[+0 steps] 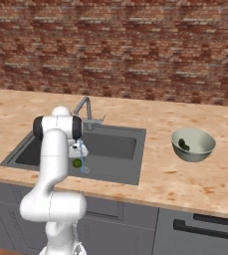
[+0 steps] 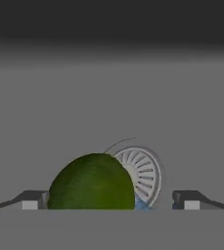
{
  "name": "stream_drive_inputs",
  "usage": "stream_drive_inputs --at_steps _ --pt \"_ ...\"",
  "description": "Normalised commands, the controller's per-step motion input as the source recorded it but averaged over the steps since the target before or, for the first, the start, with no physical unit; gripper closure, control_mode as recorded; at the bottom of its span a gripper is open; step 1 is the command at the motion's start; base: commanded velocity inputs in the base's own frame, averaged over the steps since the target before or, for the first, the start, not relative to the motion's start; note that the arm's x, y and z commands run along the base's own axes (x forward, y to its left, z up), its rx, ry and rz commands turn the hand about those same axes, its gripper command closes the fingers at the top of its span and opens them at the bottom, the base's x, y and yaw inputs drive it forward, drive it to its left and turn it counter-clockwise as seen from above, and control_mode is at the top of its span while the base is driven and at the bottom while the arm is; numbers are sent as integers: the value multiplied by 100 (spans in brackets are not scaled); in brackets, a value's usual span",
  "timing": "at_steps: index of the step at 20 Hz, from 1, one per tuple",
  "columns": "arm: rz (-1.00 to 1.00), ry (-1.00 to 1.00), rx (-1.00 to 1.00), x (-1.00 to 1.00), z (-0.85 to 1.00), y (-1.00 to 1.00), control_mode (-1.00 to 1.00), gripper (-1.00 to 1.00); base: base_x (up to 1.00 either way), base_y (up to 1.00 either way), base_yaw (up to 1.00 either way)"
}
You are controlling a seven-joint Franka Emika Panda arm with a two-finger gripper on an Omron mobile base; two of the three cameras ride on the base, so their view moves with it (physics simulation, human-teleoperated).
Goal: Pick the limes from the sink and place them in one bowl. Place the squash in the other bowl. Then turn off the sink faucet.
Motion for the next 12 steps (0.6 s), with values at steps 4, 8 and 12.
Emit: stream_drive_inputs --at_steps 4,8,12 --pt "0 2 0 7 -35 0 -100 -100 0 0 0" --pt "0 4 0 0 -45 0 -100 -100 0 0 0" --pt "-2 4 0 0 -44 0 -100 -100 0 0 0"
